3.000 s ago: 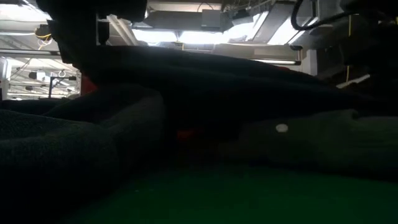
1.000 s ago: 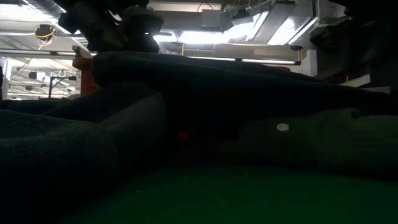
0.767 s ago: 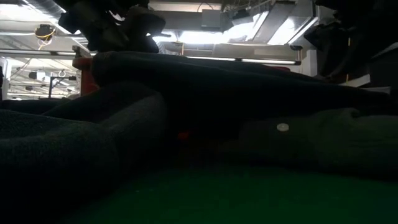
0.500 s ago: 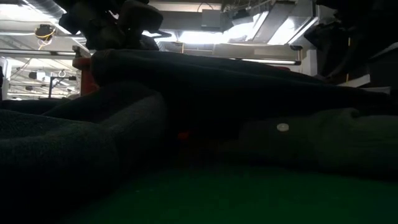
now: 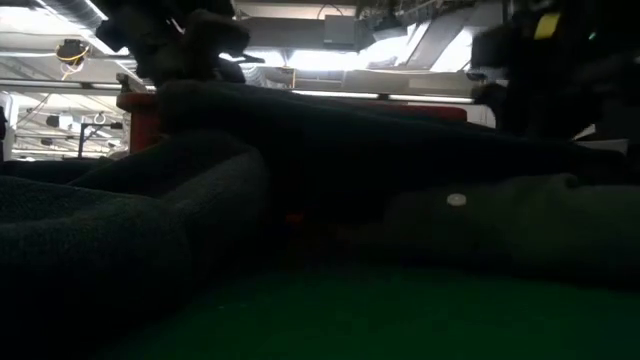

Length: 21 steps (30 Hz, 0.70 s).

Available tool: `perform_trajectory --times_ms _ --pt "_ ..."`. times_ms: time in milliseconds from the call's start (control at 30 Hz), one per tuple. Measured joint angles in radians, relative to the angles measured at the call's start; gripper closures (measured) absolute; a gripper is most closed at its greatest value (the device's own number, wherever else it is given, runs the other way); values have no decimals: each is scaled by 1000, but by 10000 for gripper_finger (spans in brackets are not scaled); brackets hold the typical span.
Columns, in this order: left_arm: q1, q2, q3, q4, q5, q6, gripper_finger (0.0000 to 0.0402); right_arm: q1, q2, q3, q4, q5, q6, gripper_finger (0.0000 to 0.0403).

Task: Fold laundry
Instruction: Fold the dark blue pants

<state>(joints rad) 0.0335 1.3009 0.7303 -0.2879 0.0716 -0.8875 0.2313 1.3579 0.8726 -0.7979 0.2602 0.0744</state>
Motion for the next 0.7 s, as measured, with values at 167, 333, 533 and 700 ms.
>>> perform_trajectory --times_ms 167,333,533,700 --pt "61 -68 0 -93 1 69 398 -48 59 4 6 -4 2 246" --pt "128 -73 1 -82 -19 177 398 -90 48 1 24 -15 16 246" --pt "202 -63 1 -55 -95 289 398 -129 5 0 10 -7 87 246" --pt "222 -63 0 -16 -133 326 398 -128 -13 0 -1 -1 104 246"
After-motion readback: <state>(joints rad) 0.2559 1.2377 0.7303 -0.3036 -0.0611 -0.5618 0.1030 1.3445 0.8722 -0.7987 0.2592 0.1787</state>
